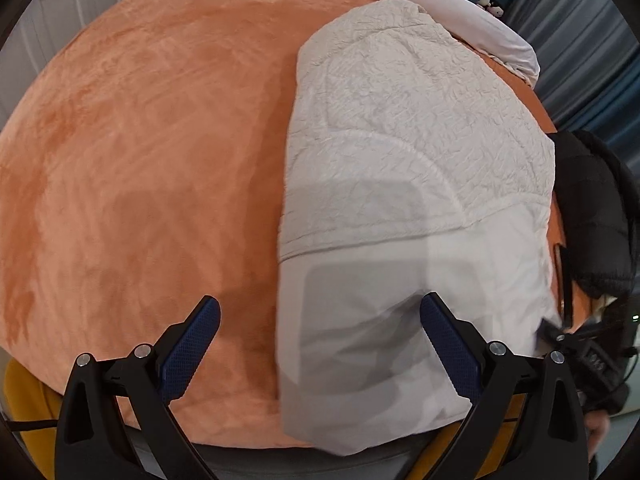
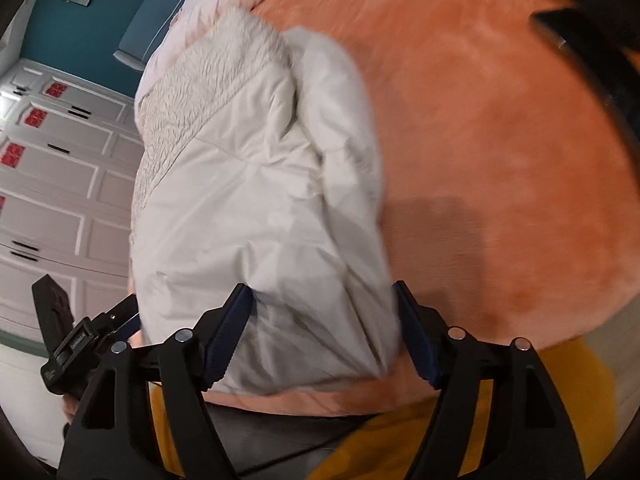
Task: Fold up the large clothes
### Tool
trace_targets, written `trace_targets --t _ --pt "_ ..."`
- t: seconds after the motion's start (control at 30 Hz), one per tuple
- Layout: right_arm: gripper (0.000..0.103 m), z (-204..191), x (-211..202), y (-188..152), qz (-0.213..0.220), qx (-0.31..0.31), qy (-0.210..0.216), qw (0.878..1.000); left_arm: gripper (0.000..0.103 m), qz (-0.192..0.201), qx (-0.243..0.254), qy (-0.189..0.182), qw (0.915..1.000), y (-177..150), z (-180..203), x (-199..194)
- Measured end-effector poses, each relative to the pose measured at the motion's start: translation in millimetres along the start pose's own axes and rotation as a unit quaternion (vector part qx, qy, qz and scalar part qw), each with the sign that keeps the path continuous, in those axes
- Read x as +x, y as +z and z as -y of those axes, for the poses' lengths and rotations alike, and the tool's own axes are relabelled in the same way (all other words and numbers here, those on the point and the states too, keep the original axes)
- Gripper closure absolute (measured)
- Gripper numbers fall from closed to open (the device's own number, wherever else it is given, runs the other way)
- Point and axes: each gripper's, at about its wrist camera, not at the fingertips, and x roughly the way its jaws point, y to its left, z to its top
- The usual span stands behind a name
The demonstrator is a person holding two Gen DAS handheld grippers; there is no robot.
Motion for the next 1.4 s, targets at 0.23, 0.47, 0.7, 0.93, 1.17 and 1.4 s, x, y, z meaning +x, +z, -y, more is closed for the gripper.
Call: trace_targets --t 0.23,0.47,0.7,0.93,1.17,1.4 --pt "0.019 -9 31 2 -0.014 0.011 0.027 0.999 0.005 0.013 0.013 0.002 0.9998 22 16 10" --pt "0.013 -4 41 0 -0.007 0.02 0.043 0.999 0.005 0.005 0.01 -0.02 0.9997 33 14 25" --pt "0.011 10 46 -3 -0.001 0.024 0.073 0.997 0.005 0.004 -0.011 -0.107 0.9941 40 -10 39" --pt "0.057 9 38 0 0.007 0.002 0.125 0.992 0.018 0.033 0.019 -0.149 0.9881 40 -16 25" --pt "0.076 -65 17 -3 0.063 -0.11 0.108 0.986 0.039 0.117 0.063 -0.148 0.98 56 -29 -30" --pt "0.078 -152 37 -1 0.099 -0.217 0.116 0.964 0.046 0.191 0.05 -0.123 0.9725 96 -84 -74"
